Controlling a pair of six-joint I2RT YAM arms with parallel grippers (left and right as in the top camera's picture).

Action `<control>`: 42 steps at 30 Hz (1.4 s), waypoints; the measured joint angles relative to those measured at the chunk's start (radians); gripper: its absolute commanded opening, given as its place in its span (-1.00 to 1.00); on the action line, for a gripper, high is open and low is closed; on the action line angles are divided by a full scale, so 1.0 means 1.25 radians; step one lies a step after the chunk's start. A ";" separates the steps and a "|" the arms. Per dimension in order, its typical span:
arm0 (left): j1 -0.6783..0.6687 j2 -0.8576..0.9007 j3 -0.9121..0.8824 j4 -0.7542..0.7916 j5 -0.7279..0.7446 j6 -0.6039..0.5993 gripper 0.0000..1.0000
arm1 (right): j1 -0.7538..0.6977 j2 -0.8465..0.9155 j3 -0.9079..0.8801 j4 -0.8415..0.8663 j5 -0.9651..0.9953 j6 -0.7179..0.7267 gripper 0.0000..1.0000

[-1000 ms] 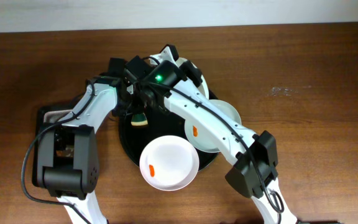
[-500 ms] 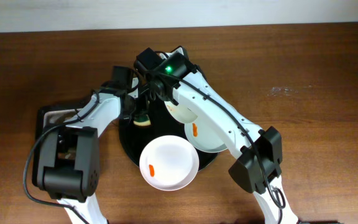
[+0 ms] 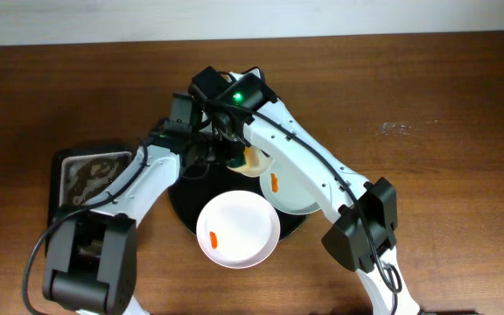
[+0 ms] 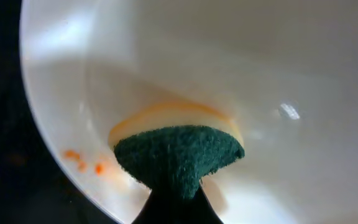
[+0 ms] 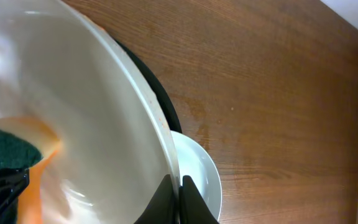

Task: Clean dirty plates on tray and stack at the side
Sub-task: 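Tilt the plate up with the right gripper and scrub it with the sponge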

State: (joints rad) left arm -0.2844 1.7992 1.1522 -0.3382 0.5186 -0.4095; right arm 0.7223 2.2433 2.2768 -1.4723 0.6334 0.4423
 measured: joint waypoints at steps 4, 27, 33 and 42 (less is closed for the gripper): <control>-0.001 0.023 -0.029 0.002 -0.021 -0.015 -1.00 | 0.000 0.000 0.000 -0.001 -0.009 0.000 -0.92; 0.061 0.004 -0.028 -0.014 -0.140 -0.063 -1.00 | 0.000 -0.009 0.001 -0.025 -0.021 0.020 -0.92; 0.061 -0.015 -0.027 -0.080 0.034 -0.050 -1.00 | 0.000 -0.009 0.001 -0.006 -0.021 0.020 -0.92; 0.054 0.051 -0.031 -0.080 0.048 -0.035 -1.00 | 0.000 -0.009 0.001 -0.007 -0.021 0.020 -0.92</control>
State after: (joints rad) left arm -0.2169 1.8629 1.1133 -0.4377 0.5789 -0.4538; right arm 0.7223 2.2314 2.2780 -1.4807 0.6067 0.4675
